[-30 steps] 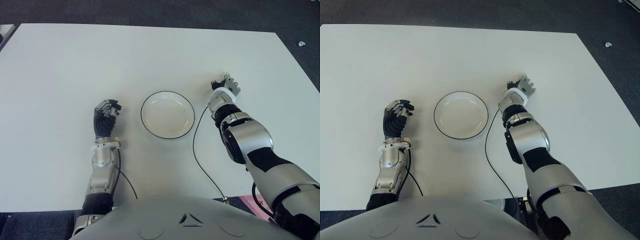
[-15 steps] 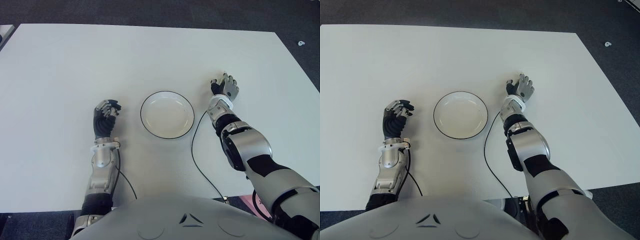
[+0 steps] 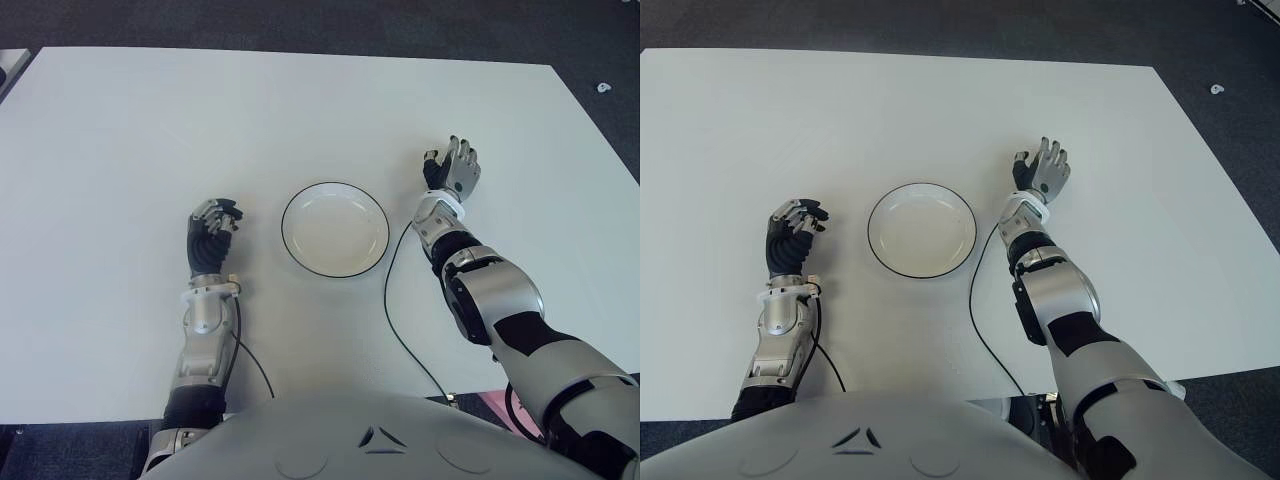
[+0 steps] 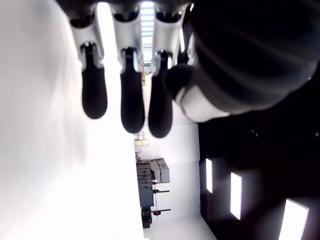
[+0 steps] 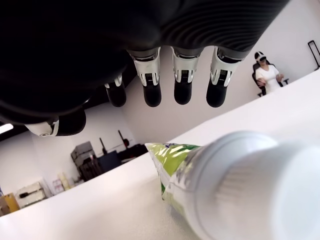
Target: Put the toothpaste on the table into the plate.
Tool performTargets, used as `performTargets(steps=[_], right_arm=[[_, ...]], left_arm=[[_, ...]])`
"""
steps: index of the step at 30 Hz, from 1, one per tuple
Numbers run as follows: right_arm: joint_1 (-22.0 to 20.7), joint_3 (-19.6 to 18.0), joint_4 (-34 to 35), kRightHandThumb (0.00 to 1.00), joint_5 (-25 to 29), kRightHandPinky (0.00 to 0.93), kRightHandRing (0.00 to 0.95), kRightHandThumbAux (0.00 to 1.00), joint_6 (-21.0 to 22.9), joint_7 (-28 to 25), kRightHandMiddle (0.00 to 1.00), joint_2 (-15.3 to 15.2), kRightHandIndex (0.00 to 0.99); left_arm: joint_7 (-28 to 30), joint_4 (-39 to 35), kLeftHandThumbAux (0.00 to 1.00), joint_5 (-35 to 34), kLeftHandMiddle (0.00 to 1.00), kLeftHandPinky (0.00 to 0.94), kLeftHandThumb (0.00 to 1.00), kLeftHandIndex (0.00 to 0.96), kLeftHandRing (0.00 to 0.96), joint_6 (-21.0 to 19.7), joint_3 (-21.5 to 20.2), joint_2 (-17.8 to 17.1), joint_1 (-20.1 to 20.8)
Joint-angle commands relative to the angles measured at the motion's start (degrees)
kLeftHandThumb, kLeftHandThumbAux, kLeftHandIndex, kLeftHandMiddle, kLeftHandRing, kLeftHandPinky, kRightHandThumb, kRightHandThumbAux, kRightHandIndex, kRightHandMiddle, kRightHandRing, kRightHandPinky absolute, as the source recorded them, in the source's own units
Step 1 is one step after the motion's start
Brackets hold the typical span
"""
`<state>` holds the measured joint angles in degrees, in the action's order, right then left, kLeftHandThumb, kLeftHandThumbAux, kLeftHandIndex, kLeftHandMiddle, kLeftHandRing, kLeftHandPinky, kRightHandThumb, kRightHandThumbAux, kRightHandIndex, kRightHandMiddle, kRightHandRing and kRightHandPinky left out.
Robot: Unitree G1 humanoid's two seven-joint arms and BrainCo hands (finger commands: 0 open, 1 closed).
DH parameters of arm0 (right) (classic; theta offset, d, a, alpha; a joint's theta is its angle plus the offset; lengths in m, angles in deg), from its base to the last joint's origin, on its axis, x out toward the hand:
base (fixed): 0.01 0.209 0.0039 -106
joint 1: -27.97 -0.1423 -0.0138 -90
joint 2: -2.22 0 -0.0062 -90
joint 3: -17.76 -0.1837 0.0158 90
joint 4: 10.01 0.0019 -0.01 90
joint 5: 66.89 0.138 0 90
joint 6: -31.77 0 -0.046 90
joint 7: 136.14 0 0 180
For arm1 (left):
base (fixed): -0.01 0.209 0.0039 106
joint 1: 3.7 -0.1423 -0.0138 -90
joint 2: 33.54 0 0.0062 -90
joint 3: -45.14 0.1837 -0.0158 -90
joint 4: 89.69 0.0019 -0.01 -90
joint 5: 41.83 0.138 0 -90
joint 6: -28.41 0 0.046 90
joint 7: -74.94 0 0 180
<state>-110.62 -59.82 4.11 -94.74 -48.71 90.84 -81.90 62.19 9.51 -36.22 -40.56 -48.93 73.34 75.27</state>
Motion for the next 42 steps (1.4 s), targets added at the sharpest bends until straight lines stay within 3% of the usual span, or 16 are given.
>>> performTargets(steps=[1,17,23,33,42], right_arm=[[0.89,-0.11,-0.44,0.674,0.28,0.0,0.0,0.164,-0.41,1.51,0.0,0.32,0.0],[0.04,-3.16,-0.89,0.67,2.59,0.0,0.0,0.168,0.37,5.54,0.0,1.14,0.0],[-1.45,-7.86,-0.27,0.675,6.59,0.0,0.0,0.174,0.83,8.76,0.0,2.76,0.0],[-1.49,-14.87,-0.05,0.711,13.01,0.0,0.0,0.227,-2.78,10.8,0.0,3.7,0.0],[-2.25,-21.67,-0.5,0.645,19.1,0.0,0.0,0.226,-2.93,8.72,0.0,4.03,0.0]], left_arm=[[0.46,3.72,0.719,-0.17,0.523,0.524,0.713,0.433,0.51,-1.74,-0.36,-0.1,-1.76],[-0.19,3.46,0.719,0.31,0.53,0.524,0.713,0.433,0.517,-2.29,-0.37,0.18,-1.85],[-0.1,3.16,0.718,0.22,0.521,0.505,0.712,0.433,0.506,-2.7,-0.37,0.23,-1.96],[0.2,3.28,0.718,0.2,0.514,0.51,0.712,0.433,0.498,-2.64,-0.27,0.02,-2.1],[-0.02,3.32,0.718,0.3,0.515,0.524,0.713,0.434,0.5,-2.49,-0.45,-0.02,-2.15]])
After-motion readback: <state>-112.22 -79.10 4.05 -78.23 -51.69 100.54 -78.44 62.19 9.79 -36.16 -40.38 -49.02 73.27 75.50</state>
